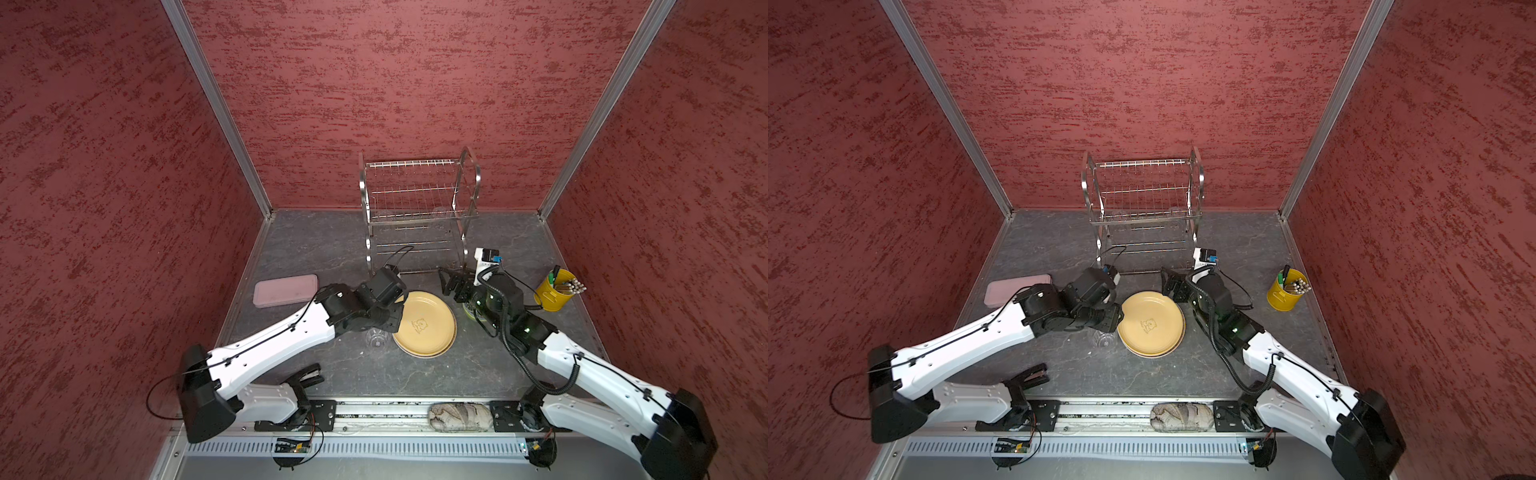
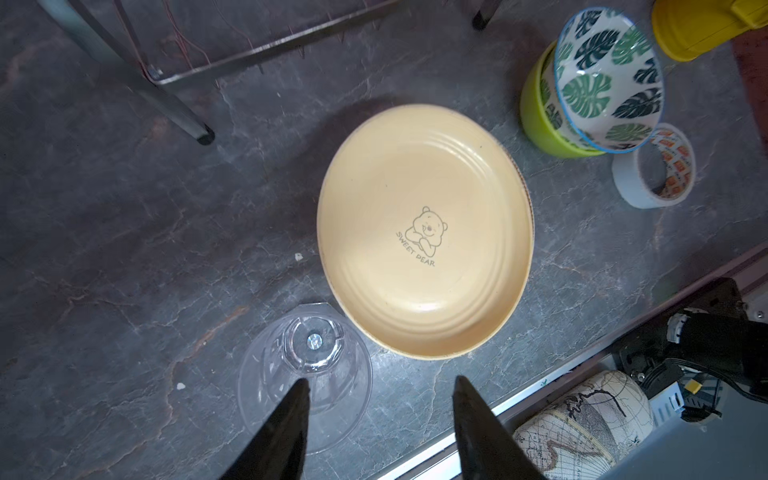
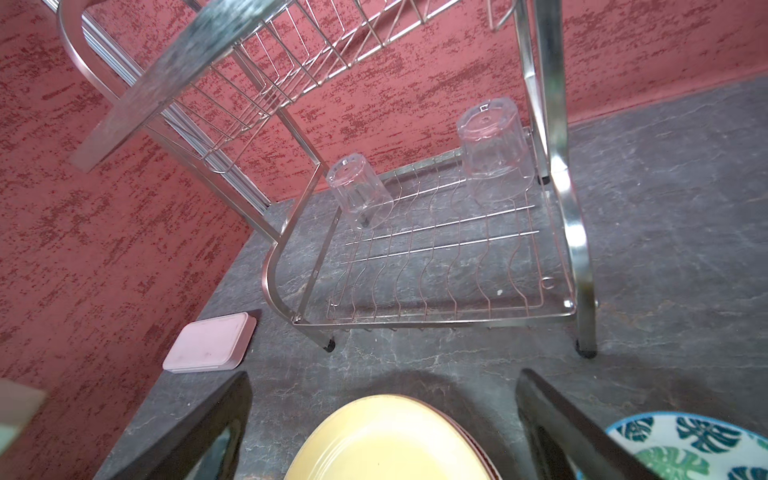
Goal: Unload the mixed dishes from the dish rack
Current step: 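Withdraw the left gripper toward the rack while the right gripper reaches back into the rack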
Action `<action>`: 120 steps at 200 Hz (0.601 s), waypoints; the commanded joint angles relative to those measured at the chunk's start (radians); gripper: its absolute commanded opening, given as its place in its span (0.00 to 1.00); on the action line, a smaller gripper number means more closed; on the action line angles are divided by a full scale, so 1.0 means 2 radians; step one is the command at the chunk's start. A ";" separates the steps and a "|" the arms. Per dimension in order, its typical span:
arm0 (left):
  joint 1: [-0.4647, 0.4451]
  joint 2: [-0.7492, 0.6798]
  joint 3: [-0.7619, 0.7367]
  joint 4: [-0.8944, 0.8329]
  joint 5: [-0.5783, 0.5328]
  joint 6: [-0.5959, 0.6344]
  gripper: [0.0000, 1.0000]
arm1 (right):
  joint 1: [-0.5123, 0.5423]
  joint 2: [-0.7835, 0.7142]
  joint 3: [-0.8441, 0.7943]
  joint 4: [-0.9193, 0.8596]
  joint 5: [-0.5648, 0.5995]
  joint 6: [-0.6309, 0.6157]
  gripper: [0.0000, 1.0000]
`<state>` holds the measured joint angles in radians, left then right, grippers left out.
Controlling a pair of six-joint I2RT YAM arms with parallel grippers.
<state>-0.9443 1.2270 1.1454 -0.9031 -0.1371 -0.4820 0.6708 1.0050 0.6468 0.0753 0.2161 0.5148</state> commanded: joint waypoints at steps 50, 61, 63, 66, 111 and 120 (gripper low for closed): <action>0.012 -0.113 -0.054 0.077 -0.076 -0.006 0.88 | 0.003 0.081 0.088 -0.085 0.009 -0.068 0.99; 0.014 -0.116 -0.056 0.077 -0.079 -0.008 0.94 | 0.003 0.093 0.097 -0.089 0.007 -0.075 0.99; 0.015 -0.116 -0.056 0.076 -0.080 -0.008 0.95 | 0.003 0.095 0.099 -0.089 0.007 -0.076 0.99; 0.015 -0.117 -0.057 0.076 -0.081 -0.009 1.00 | 0.003 0.098 0.101 -0.089 0.007 -0.079 0.99; 0.022 -0.119 -0.066 0.078 -0.090 -0.013 0.99 | 0.003 0.135 0.125 -0.076 0.016 -0.107 0.99; 0.024 -0.121 -0.069 0.081 -0.093 -0.014 0.99 | 0.003 0.144 0.131 -0.074 0.016 -0.113 0.99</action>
<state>-0.9081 0.9985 1.0229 -0.7750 -0.2939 -0.5011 0.6716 1.2640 0.8589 -0.0769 0.2295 0.3405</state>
